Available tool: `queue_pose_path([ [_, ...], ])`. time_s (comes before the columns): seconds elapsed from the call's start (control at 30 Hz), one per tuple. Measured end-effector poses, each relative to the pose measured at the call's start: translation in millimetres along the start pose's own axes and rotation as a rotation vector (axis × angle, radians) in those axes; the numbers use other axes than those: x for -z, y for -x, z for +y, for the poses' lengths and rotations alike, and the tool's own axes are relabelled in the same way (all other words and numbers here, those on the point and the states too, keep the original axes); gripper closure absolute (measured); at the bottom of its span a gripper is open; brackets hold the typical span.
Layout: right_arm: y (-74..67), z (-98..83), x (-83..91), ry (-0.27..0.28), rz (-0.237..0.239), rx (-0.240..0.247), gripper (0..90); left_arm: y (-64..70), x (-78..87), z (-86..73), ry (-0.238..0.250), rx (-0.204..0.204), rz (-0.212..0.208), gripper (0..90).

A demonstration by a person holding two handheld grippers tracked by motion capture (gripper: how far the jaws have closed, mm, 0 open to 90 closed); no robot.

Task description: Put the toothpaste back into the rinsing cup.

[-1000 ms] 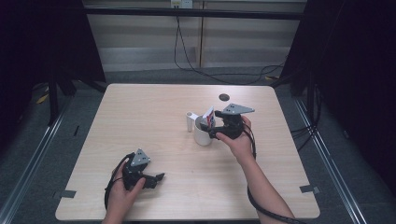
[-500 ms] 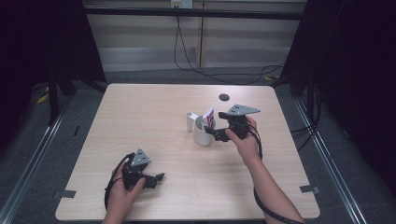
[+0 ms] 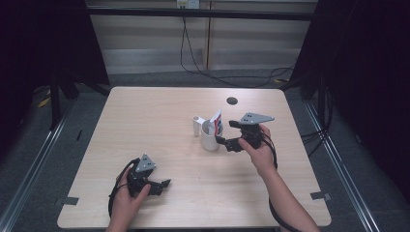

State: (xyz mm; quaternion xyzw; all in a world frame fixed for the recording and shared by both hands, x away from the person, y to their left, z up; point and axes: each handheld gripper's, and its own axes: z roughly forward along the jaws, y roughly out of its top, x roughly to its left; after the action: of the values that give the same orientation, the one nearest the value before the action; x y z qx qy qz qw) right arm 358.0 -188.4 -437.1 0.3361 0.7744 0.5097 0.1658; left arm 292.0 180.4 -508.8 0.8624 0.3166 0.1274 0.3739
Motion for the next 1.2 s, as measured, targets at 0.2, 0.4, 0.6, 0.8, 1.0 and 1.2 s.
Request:
queue_pose_path([
  [0.2,0.6,-0.9,5.6,-0.007,0.013,0.003,13.1,-0.1,0.0,0.0,-0.001,-0.001,0.0,13.7],
  [0.4,0.6,-5.4,11.5,-0.024,0.025,0.001,13.1,0.0,0.0,0.0,0.0,0.0,0.0,13.7],
  [0.6,1.5,-11.1,16.6,-0.037,0.036,0.001,13.3,0.0,0.0,0.0,0.0,0.0,0.0,13.7],
  [0.8,3.3,-17.3,21.4,-0.06,0.037,0.003,13.4,-0.1,0.0,0.0,0.0,0.0,0.0,13.7],
  [1.0,1.5,-20.9,26.5,-0.084,0.039,0.01,13.6,-0.1,0.0,0.0,-0.001,0.0,0.0,13.7],
  [1.2,1.5,-23.7,32.8,-0.118,0.05,0.028,13.6,-0.1,0.0,0.0,0.0,-0.001,0.0,13.7],
])
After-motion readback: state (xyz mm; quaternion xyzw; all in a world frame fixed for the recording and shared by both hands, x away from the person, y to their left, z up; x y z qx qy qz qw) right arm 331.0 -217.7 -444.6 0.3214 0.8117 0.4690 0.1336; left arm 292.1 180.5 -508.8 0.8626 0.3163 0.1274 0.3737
